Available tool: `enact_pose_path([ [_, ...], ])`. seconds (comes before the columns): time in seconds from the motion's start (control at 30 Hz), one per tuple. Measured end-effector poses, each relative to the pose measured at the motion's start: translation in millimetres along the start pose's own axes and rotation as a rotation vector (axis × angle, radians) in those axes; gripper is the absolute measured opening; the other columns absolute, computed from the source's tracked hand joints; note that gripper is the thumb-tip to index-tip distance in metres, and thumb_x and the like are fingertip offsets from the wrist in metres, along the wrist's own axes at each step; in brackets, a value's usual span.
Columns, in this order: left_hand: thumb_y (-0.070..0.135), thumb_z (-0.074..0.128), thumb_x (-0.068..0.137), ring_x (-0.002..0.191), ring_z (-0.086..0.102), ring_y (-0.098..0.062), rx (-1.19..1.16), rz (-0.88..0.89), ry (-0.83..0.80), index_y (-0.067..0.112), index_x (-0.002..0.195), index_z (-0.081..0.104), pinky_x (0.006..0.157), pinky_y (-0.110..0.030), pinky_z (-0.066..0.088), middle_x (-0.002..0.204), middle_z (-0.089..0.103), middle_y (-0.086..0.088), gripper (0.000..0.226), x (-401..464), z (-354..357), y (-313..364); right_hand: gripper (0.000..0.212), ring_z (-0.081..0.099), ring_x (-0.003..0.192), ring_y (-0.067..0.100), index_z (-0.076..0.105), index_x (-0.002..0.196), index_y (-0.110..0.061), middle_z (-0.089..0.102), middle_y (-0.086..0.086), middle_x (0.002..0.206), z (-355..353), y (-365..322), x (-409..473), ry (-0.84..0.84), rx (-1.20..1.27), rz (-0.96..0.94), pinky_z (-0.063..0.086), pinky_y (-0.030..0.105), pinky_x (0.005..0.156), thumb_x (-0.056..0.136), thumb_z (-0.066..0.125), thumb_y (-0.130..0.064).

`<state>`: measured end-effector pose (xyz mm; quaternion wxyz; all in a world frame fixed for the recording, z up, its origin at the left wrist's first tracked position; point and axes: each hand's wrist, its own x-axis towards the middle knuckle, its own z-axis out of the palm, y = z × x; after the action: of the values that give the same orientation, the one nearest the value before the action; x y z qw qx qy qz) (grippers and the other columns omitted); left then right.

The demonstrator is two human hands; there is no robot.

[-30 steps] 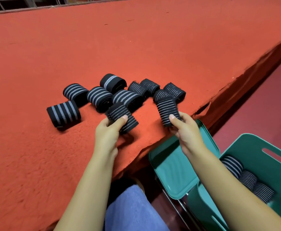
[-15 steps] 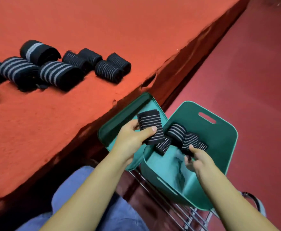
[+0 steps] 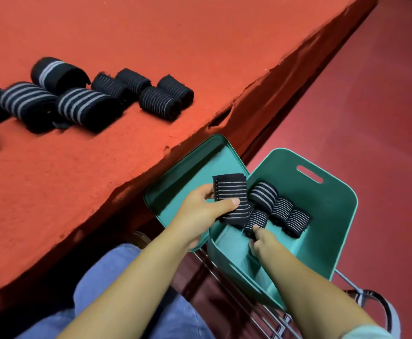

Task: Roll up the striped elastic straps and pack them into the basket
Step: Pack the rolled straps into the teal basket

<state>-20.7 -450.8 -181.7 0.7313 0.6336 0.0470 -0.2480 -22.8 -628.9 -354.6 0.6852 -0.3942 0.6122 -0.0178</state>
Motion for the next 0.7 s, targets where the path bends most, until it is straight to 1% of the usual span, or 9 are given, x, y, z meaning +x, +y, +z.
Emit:
enact_pose_path([
  [0.07,0.0,0.071,0.083,0.102,0.069,-0.028,0.008,-0.013,0.016,0.004,0.112,0.066,0.09,-0.034,0.056,0.116,0.068,-0.013,0.029,1.2,-1.0,-2.8,0.036,0.053,0.094,0.025,0.057,0.123,0.0,0.061,0.008,0.119,0.2,4.8,15.0,0.028,-0.137,-0.075,0.044,0.034,0.086,0.093,0.062,-0.019],
  [0.2,-0.001,0.071,0.083,0.099,0.069,-0.028,0.002,-0.035,0.006,0.007,0.106,0.066,0.088,-0.034,0.056,0.115,0.068,-0.014,0.025,2.6,1.0,-7.7,0.026,0.063,0.102,0.033,0.06,0.105,-0.007,0.062,0.011,0.106,-6.2,8.9,22.5,-0.095,-0.372,-0.142,0.052,0.047,0.094,0.09,0.061,-0.028],
  [0.3,-0.001,0.071,0.083,0.096,0.07,-0.022,0.014,-0.038,-0.015,0.012,0.102,0.066,0.082,-0.028,0.056,0.112,0.069,-0.009,0.023,1.4,1.1,-8.0,0.068,0.06,0.103,0.035,0.063,0.105,-0.008,0.063,0.013,0.118,-17.8,4.6,29.5,-0.041,-0.422,-0.158,0.05,0.052,0.094,0.056,0.076,-0.053],
  [0.33,-0.001,0.071,0.083,0.094,0.07,-0.021,0.016,-0.036,-0.019,0.013,0.1,0.066,0.081,-0.027,0.056,0.111,0.069,-0.008,0.023,1.3,0.3,-8.0,0.075,0.059,0.106,0.035,0.062,0.11,-0.007,0.062,0.013,0.121,-16.8,0.5,24.4,-0.038,-0.429,-0.155,0.049,0.051,0.096,0.053,0.077,-0.052],
  [0.4,-0.001,0.07,0.084,0.091,0.07,-0.02,0.007,-0.031,-0.022,0.013,0.1,0.066,0.082,-0.028,0.057,0.107,0.069,-0.006,0.022,1.3,-1.7,-7.3,0.053,0.059,0.108,0.034,0.058,0.118,-0.004,0.06,0.013,0.113,-15.7,-13.1,3.0,-0.074,-0.347,-0.177,0.05,0.044,0.095,0.077,0.073,-0.033],
  [0.5,-0.002,0.068,0.085,0.087,0.07,-0.018,-0.009,-0.015,-0.023,0.007,0.109,0.064,0.084,-0.03,0.058,0.103,0.069,-0.006,0.025,1.1,-6.0,-5.3,0.028,0.056,0.077,0.02,0.056,0.113,-0.012,0.055,0.009,0.095,-18.6,-38.3,-51.5,0.005,-0.226,-0.356,0.048,0.027,0.07,0.088,0.066,-0.018],
  [0.53,-0.002,0.068,0.086,0.087,0.07,-0.018,-0.006,-0.01,-0.019,0.006,0.112,0.064,0.084,-0.03,0.058,0.105,0.069,-0.007,0.028,1.8,-7.3,-5.5,0.023,0.053,0.075,0.015,0.057,0.111,-0.011,0.055,0.006,0.094,-19.8,-42.8,-68.1,-0.058,-0.177,-0.449,0.045,0.024,0.071,0.09,0.064,-0.017],
  [0.6,0.001,0.07,0.085,0.093,0.07,-0.022,0.004,-0.004,-0.008,0.008,0.117,0.063,0.088,-0.036,0.057,0.113,0.068,-0.012,0.033,3.0,-7.6,-6.0,0.015,0.058,0.087,0.011,0.063,0.107,-0.012,0.062,0.001,0.098,-28.3,-48.5,-122.7,-0.282,-0.201,-0.651,0.047,0.027,0.083,0.094,0.06,-0.017],
  [0.7,0.002,0.071,0.085,0.097,0.07,-0.026,0.032,0.02,-0.028,0.014,0.118,0.064,0.091,-0.04,0.056,0.112,0.068,-0.014,0.036,3.2,0.2,-7.3,0.013,0.063,0.085,0.0,0.066,0.101,-0.022,0.068,-0.009,0.096,-51.4,-45.4,-171.8,-0.463,-0.317,-0.859,0.051,0.022,0.081,0.09,0.062,-0.015],
])
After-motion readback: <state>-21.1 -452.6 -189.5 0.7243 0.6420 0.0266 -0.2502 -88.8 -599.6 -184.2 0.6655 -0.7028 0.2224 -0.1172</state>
